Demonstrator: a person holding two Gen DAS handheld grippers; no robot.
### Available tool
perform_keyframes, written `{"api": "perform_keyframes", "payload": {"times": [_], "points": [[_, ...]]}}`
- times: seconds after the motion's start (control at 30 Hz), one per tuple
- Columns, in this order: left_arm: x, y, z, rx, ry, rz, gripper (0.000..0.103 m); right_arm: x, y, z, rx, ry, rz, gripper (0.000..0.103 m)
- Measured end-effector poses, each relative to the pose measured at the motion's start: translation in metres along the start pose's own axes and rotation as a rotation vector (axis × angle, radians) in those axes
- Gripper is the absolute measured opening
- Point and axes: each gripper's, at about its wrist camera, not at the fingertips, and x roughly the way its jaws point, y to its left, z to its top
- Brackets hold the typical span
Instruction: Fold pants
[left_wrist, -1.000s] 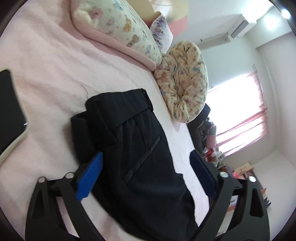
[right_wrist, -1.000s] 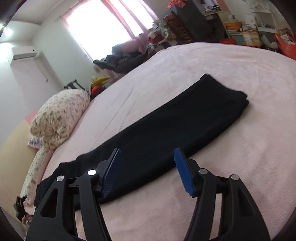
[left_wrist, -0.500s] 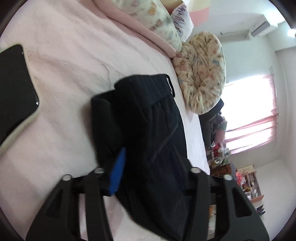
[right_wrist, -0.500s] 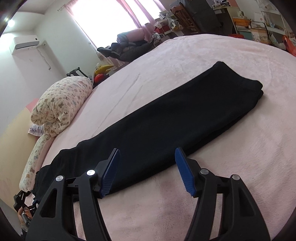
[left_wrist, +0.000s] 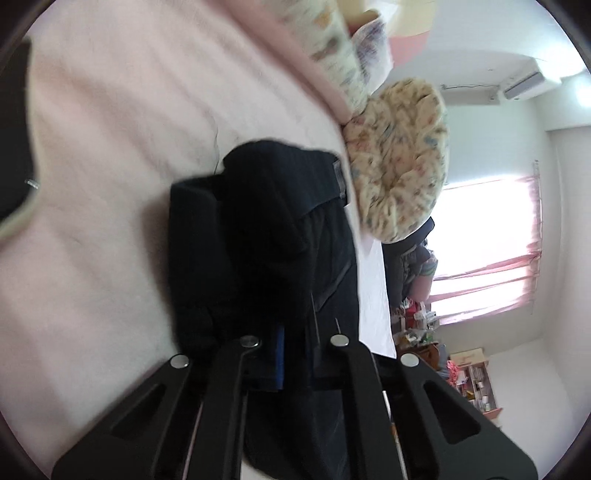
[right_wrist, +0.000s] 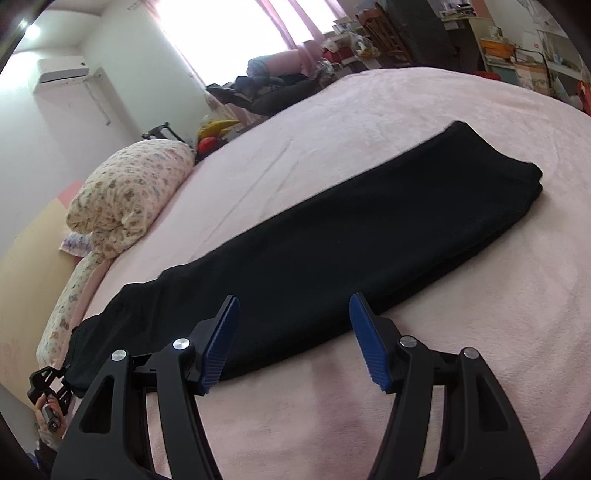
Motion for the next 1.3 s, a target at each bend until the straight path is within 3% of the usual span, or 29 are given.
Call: {"api": "perform_keyframes", "payload": {"times": [0.17, 0.23, 0.3, 0.37, 0.47, 0.57, 0.6, 0.63, 0.67, 0.73, 0.83, 0.9, 0.97, 1.0, 1.03, 1.1, 1.17, 1.3], "points": [[-0.032, -0.014, -0.013, 0.086, -0.112, 0.022, 0.005, -0.002, 0.021, -0.005, -0.065, 0.018, 0.11, 0.064], [-0.022, -0.008, -0.011, 0.097, -0.098, 0.097, 0.006, 0.001, 0.035, -0.011, -0.08, 0.059, 0.189, 0.064], [-0.009, 0.012, -0.011, 0.051, -0.069, 0.139, 0.008, 0.008, 0.05, -0.02, -0.07, 0.126, 0.263, 0.065], [-0.013, 0.002, -0.012, 0.091, -0.085, 0.158, 0.009, 0.019, 0.062, -0.03, -0.037, 0.204, 0.328, 0.075], [-0.022, -0.005, -0.021, 0.104, -0.128, 0.184, 0.012, 0.037, 0.074, -0.046, 0.097, 0.31, 0.446, 0.075], [-0.044, -0.007, -0.028, 0.085, -0.209, 0.199, 0.034, 0.059, 0.077, -0.066, 0.292, 0.395, 0.557, 0.068], [-0.058, -0.013, -0.033, 0.098, -0.28, 0.249, 0.062, 0.066, 0.082, -0.073, 0.329, 0.42, 0.571, 0.066], [-0.068, -0.017, -0.036, 0.115, -0.342, 0.27, 0.08, 0.069, 0.086, -0.076, 0.333, 0.427, 0.565, 0.063], [-0.08, -0.022, -0.041, 0.145, -0.403, 0.261, 0.08, 0.071, 0.093, -0.077, 0.322, 0.427, 0.541, 0.062], [-0.091, -0.037, -0.046, 0.23, -0.437, 0.201, 0.083, 0.074, 0.1, -0.077, 0.319, 0.424, 0.526, 0.058], [-0.081, -0.057, -0.054, 0.363, -0.36, 0.088, 0.095, 0.081, 0.107, -0.078, 0.321, 0.439, 0.481, 0.05], [-0.059, -0.065, -0.06, 0.413, -0.227, 0.05, 0.096, 0.084, 0.107, -0.077, 0.321, 0.441, 0.44, 0.046], [-0.042, -0.07, -0.065, 0.444, -0.155, 0.078, 0.096, 0.086, 0.106, -0.077, 0.344, 0.433, 0.421, 0.044], [-0.036, -0.07, -0.067, 0.448, -0.134, 0.096, 0.096, 0.087, 0.105, -0.076, 0.35, 0.423, 0.414, 0.035], [-0.028, -0.068, -0.069, 0.45, -0.103, 0.128, 0.096, 0.085, 0.104, -0.075, 0.345, 0.398, 0.396, 0.018], [-0.016, -0.062, -0.067, 0.431, -0.073, 0.208, 0.095, 0.083, 0.099, -0.075, 0.352, 0.363, 0.378, 0.004], [-0.013, -0.052, -0.064, 0.398, -0.069, 0.297, 0.095, 0.08, 0.088, -0.078, 0.398, 0.324, 0.353, 0.003], [-0.016, -0.042, -0.061, 0.388, -0.054, 0.32, 0.091, 0.086, 0.078, -0.084, 0.39, 0.362, 0.345, 0.005]]}}
